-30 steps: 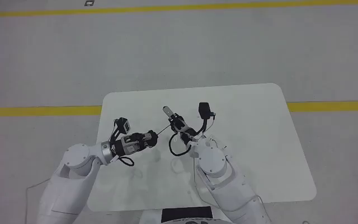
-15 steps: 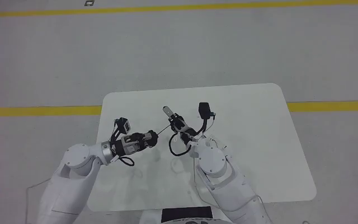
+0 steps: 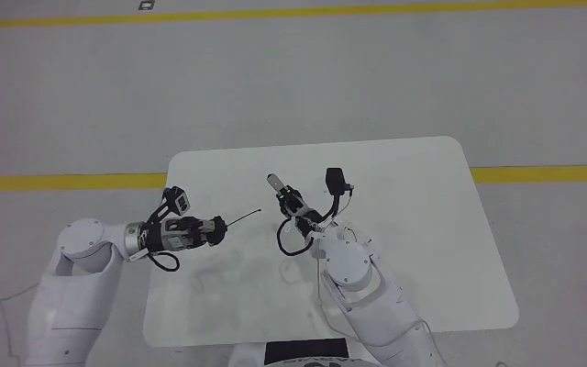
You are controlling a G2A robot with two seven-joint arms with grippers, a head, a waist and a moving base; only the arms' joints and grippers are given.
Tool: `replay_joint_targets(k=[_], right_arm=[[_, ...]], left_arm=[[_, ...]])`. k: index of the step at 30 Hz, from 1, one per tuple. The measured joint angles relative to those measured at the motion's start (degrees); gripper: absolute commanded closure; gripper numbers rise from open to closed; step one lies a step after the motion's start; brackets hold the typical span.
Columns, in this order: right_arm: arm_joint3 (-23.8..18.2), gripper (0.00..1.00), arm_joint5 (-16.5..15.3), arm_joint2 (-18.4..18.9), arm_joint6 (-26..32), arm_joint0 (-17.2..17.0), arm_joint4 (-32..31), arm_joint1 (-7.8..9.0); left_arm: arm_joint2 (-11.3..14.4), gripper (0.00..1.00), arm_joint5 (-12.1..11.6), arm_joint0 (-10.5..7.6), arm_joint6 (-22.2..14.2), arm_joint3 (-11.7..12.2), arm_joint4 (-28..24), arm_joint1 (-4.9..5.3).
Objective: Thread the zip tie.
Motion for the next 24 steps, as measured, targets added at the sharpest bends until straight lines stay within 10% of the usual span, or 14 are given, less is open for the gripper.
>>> replay_joint_targets(k=[12, 24], right_arm=[[0.0, 0.00, -0.4, 1.9, 2.1, 0.0, 2.1, 0.32], [-1.7, 0.00, -0.4, 15.0, 25.7, -3.1, 8.5, 3.85]], left_arm=[[0.0, 1.00, 0.0, 0.04, 0.1, 0.0, 0.1, -0.01], [0.0, 1.00, 0.0, 0.04, 0.1, 0.0, 0.1, -0.01]])
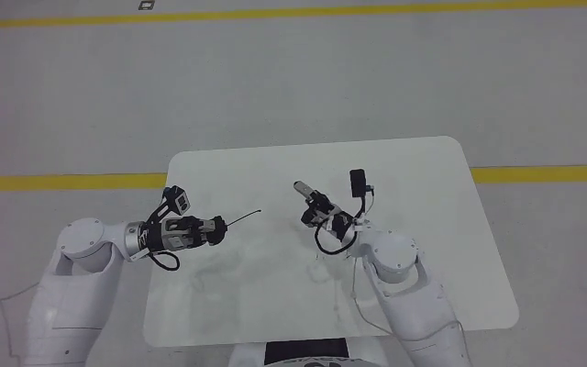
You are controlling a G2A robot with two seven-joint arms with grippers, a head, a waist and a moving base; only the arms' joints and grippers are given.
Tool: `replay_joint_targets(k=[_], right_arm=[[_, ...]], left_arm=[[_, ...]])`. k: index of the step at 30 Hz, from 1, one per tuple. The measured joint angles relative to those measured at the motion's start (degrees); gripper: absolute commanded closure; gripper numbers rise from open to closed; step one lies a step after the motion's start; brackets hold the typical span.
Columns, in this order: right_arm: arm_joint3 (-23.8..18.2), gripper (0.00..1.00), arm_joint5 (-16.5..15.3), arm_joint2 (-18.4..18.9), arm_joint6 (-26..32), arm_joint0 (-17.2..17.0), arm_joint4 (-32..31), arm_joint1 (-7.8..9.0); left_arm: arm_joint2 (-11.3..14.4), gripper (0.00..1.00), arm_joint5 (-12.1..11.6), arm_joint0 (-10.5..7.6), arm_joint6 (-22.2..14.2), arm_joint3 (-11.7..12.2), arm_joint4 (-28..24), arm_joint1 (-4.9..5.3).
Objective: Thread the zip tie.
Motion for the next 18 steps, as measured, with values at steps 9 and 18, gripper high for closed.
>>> replay_joint_targets(k=[9, 18], right_arm=[[1.0, 0.00, -1.1, 2.1, 6.9, 0.2, 2.2, 0.75], [1.0, 0.00, -1.1, 2.1, 6.9, 0.2, 2.2, 0.75]], left_arm=[[0.0, 1.00, 0.0, 0.00, 0.0, 0.0, 0.0, 0.00], [0.0, 1.00, 0.0, 0.00, 0.0, 0.0, 0.0, 0.00]])
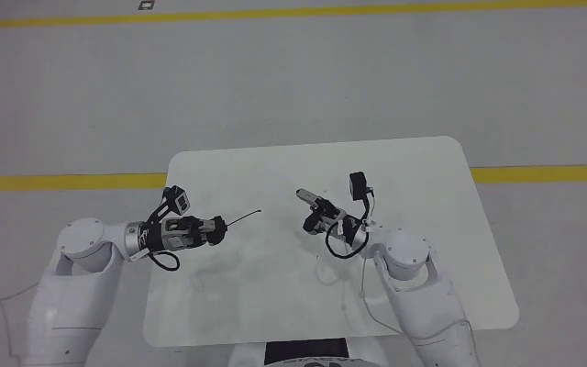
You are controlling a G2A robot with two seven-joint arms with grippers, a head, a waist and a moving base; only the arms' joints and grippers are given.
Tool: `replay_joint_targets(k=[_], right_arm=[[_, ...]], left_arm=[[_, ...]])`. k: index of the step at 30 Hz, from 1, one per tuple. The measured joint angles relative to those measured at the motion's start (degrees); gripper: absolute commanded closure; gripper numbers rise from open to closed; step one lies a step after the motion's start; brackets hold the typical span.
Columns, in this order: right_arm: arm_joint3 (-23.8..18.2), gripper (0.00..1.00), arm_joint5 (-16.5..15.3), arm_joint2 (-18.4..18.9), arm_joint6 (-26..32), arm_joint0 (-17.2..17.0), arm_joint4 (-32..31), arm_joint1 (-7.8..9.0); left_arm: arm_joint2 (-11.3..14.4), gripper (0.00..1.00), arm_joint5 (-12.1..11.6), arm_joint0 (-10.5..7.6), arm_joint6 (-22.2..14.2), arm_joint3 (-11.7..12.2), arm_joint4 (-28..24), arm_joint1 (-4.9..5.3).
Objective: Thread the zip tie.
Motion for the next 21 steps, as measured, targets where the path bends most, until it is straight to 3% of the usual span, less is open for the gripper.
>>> replay_joint_targets(k=[4, 7, 14, 21], right_arm=[[0.0, 0.00, -0.1, -0.1, 0.0, -0.1, 0.2, -0.03], [1.1, 0.00, -1.4, -0.8, 1.8, -0.3, 4.3, 0.00], [7.1, 0.00, -2.5, -2.7, 9.0, 2.0, 13.2, 0.34], [7.5, 0.00, -2.7, -2.8, 8.9, 2.2, 13.5, 0.33]], left_arm=[[0.5, 1.00, -0.2, 0.08, 0.5, -0.3, 0.2, -0.02], [1.8, 1.00, -0.4, 0.06, 1.1, -0.7, 0.4, 0.06], [5.1, 1.00, -1.3, 0.42, -0.1, -1.0, -1.1, 0.46], [5.7, 1.00, -1.7, 0.32, -0.1, -1.2, 0.3, 0.72]])
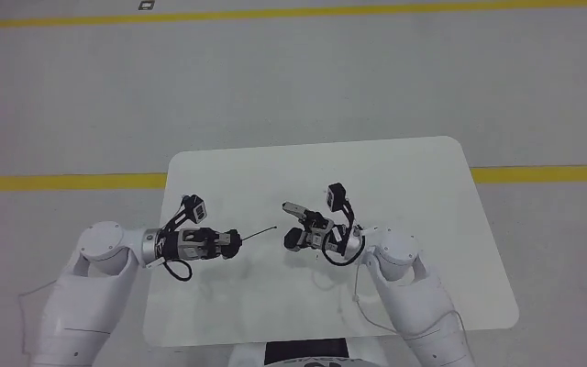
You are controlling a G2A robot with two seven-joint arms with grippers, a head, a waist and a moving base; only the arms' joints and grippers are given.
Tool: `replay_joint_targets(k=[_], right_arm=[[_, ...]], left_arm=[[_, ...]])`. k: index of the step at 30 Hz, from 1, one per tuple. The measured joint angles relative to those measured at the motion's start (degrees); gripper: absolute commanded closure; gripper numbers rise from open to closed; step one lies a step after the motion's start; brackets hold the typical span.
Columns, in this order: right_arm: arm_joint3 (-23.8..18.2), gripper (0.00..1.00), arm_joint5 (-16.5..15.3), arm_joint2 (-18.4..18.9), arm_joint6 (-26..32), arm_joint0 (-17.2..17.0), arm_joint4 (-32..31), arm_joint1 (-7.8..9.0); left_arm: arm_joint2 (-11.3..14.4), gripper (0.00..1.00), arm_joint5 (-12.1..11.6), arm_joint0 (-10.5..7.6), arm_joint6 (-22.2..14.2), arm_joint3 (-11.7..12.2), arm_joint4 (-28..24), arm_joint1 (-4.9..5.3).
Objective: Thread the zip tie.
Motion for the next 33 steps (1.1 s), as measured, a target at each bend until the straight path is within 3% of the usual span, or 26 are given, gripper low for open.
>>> replay_joint_targets(k=[4, 10, 14, 21, 25, 29, 33], right_arm=[[2.4, 0.00, -1.2, -0.3, 1.9, 0.3, 6.5, -0.07], [9.3, 0.00, -1.4, -0.8, 11.6, 3.4, 16.7, 0.33], [9.9, 0.00, -1.6, -1.0, 11.7, 3.9, 15.2, 0.41], [11.7, 0.00, -3.1, -0.9, 10.9, 4.4, 16.4, 0.59], [15.3, 0.00, -4.8, -1.5, 15.6, 5.9, 18.9, 0.89], [20.1, 0.00, -6.9, -3.1, 21.0, 8.3, 21.2, 0.99], [21.8, 0.00, -9.5, -4.4, 22.3, 9.5, 22.9, 0.91]], left_arm=[[1.2, 1.00, -0.6, -0.11, 0.6, 0.7, -1.6, -0.08], [1.9, 1.00, -1.9, -0.59, 0.0, 2.0, -3.0, 0.71], [2.6, 1.00, -3.0, -0.78, 0.0, 1.2, -1.6, 1.16], [3.0, 1.00, -3.3, -0.80, 0.6, 2.0, -2.7, 1.21], [3.3, 1.00, -4.3, -0.29, 0.0, 2.0, -4.1, 1.81], [3.5, 1.00, -6.1, 0.14, 0.0, 2.6, -2.2, 2.66], [4.5, 1.00, -7.9, 0.20, 0.0, 2.0, -3.4, 3.22]])
